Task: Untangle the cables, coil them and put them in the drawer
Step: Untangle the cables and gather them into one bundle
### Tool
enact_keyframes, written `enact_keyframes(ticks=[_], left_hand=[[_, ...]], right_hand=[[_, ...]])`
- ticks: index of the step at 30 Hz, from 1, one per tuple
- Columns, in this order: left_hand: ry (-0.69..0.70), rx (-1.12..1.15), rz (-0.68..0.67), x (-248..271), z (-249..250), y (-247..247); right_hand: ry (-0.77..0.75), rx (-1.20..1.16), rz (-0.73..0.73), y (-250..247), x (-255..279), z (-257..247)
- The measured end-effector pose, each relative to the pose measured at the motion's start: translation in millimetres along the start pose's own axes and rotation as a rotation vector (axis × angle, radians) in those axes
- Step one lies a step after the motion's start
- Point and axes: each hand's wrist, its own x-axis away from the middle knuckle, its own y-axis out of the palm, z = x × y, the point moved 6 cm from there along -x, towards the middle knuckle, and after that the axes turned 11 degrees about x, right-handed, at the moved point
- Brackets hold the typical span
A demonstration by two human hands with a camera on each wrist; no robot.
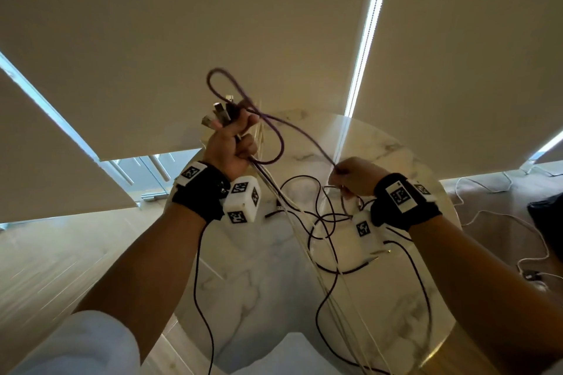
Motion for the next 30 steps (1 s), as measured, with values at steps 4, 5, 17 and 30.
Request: enact_keyframes(ticks=[4,5,17,30], left_hand=[[-0.188,-0.404,0.028,12,-39,-3],[-0.238,-0.538,0.013,20,-52,2],[-0.269,-0.726,-0.04,11,-93,12],[-0.213,-0.589,0.202,-2,-126,25]], right_hand=[[-0.212,-0.564,0.221,-46,14,-27],[-0.279,-0.679,0.246,-58,21,-38],[-0.315,-0.888,0.58,-107,60,-24],[0.428,-1.021,0.844,-97,46,142]])
